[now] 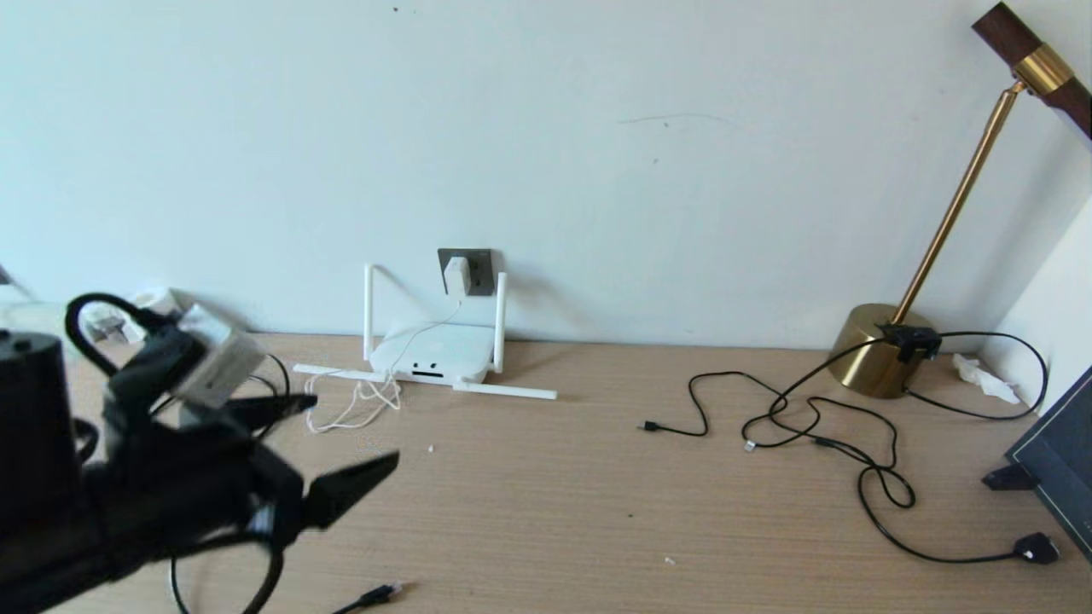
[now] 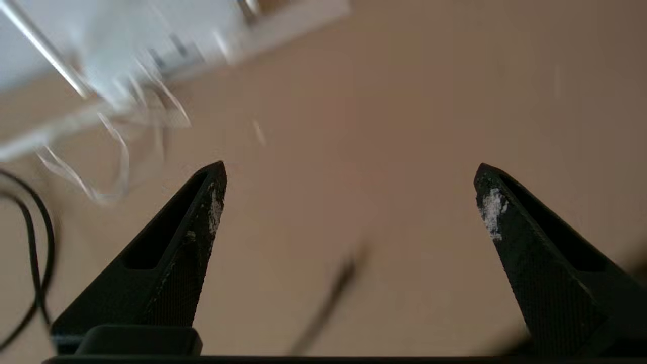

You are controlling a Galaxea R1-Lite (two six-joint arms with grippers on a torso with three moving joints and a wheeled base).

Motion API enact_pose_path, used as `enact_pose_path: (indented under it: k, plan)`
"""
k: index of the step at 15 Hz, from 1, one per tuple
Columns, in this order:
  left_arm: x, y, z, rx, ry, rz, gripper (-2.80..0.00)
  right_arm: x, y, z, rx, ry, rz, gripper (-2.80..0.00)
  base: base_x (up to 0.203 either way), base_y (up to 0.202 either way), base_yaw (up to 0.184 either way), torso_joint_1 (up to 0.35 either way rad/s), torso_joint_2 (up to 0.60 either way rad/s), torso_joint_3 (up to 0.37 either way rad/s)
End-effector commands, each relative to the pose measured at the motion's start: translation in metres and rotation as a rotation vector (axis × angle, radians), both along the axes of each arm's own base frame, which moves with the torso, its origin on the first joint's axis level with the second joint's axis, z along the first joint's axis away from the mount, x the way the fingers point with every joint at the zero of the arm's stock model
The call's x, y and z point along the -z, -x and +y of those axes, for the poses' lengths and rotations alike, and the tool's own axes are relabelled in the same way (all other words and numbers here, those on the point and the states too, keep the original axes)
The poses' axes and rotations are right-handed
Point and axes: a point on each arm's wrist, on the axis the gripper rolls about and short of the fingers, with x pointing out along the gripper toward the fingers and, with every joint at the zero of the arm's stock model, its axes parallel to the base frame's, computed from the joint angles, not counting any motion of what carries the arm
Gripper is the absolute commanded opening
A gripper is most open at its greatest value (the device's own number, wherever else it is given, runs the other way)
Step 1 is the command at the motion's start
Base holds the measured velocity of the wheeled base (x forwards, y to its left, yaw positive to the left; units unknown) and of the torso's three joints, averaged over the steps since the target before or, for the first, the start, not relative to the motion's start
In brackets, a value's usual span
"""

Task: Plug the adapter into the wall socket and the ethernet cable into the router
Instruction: Pick up cable

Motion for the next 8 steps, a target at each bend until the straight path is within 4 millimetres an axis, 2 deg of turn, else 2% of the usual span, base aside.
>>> enact_pose_path:
  k: [1,4,6,8]
  plan:
    - [0.029,0.058,0.021,0.154,-0.299,0.254,0.00,0.000,0.000,0.000,0.000,0.000,0.000,-2.80,0.000,0.000,0.000,0.000,0.00,0.000]
    - [0.054,0.066,0.024,0.324,-0.529,0.294,0.00,0.000,0.000,0.000,0.000,0.000,0.000,-2.80,0.000,0.000,0.000,0.000,0.00,0.000]
    - [0.062,0.069,0.026,0.392,-0.677,0.342,0.00,0.000,0.000,0.000,0.000,0.000,0.000,-2.80,0.000,0.000,0.000,0.000,0.00,0.000]
    - [0.066,0.061,0.024,0.415,-0.736,0.378,0.00,0.000,0.000,0.000,0.000,0.000,0.000,-2.80,0.000,0.000,0.000,0.000,0.00,0.000]
